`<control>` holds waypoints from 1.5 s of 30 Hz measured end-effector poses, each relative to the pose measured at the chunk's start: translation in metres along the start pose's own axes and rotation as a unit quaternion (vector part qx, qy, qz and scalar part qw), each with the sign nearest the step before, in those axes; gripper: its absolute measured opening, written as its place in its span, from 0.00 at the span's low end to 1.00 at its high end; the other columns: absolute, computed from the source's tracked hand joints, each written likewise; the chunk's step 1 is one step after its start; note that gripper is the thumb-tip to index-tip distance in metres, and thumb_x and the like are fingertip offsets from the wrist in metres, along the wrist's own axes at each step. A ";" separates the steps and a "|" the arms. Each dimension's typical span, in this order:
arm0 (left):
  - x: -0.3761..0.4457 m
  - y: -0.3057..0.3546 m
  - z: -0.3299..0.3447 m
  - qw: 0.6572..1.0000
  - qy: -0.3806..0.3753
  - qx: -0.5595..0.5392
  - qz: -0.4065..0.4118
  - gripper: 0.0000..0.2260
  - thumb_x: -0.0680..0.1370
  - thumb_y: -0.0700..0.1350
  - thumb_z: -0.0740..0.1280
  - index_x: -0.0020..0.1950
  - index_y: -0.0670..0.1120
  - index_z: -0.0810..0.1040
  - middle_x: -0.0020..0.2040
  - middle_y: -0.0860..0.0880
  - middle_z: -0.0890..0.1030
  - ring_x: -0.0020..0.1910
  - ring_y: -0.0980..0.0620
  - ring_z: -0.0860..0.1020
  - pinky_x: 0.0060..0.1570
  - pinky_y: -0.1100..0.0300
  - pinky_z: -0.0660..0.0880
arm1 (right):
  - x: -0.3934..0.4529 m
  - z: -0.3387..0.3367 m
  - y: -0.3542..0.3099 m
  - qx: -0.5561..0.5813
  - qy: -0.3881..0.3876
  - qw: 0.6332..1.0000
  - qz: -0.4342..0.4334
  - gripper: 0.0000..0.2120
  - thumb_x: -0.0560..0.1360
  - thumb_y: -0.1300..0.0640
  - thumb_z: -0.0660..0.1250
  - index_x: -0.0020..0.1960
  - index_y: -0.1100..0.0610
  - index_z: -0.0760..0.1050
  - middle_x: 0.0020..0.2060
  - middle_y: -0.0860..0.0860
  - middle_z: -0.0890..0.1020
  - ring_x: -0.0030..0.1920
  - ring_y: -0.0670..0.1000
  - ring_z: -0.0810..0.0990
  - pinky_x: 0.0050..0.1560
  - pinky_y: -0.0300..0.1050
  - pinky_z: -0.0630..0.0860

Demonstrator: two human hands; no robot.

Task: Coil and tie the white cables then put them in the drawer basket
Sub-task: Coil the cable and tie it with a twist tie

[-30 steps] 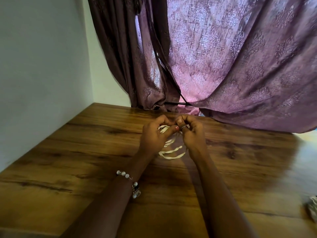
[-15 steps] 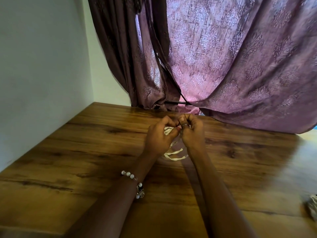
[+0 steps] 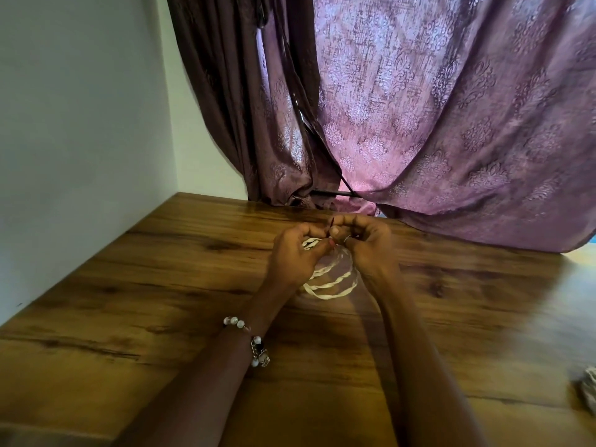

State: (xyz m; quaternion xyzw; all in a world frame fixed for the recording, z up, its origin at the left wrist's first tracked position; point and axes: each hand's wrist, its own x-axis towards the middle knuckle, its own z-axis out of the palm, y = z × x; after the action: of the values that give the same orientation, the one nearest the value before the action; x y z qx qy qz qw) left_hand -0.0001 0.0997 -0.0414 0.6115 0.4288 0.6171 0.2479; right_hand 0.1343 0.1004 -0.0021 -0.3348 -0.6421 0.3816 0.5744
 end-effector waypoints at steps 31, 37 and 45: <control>-0.010 0.027 0.018 0.996 0.045 -0.075 0.011 0.07 0.68 0.44 0.72 0.39 0.41 0.79 0.35 0.45 0.82 0.34 0.54 0.79 0.35 0.53 0.77 | -0.001 0.019 0.004 -0.011 0.215 0.976 0.016 0.08 0.73 0.68 0.62 0.40 0.60 0.77 0.30 0.51 0.78 0.32 0.49 0.76 0.35 0.47 0.74; -0.009 0.022 0.016 0.987 0.061 -0.145 -0.036 0.03 0.69 0.43 0.74 0.38 0.51 0.81 0.37 0.49 0.83 0.37 0.50 0.81 0.36 0.46 0.79 | -0.003 0.021 0.007 -0.213 0.171 0.952 -0.136 0.08 0.69 0.63 0.59 0.44 0.58 0.76 0.37 0.51 0.80 0.40 0.56 0.79 0.41 0.52 0.75; -0.020 0.030 0.026 0.980 0.166 0.071 0.080 0.07 0.75 0.48 0.69 0.45 0.45 0.80 0.38 0.51 0.83 0.36 0.59 0.78 0.36 0.62 0.73 | -0.001 0.026 0.006 -0.226 0.215 0.938 -0.151 0.10 0.68 0.63 0.58 0.45 0.62 0.76 0.37 0.52 0.79 0.39 0.53 0.77 0.39 0.42 0.68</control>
State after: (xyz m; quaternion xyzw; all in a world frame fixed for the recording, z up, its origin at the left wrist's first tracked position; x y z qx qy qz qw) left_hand 0.0343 0.0735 -0.0300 0.5486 0.4560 0.6963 0.0790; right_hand 0.1085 0.0991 -0.0090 -0.4290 -0.6157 0.0540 0.6588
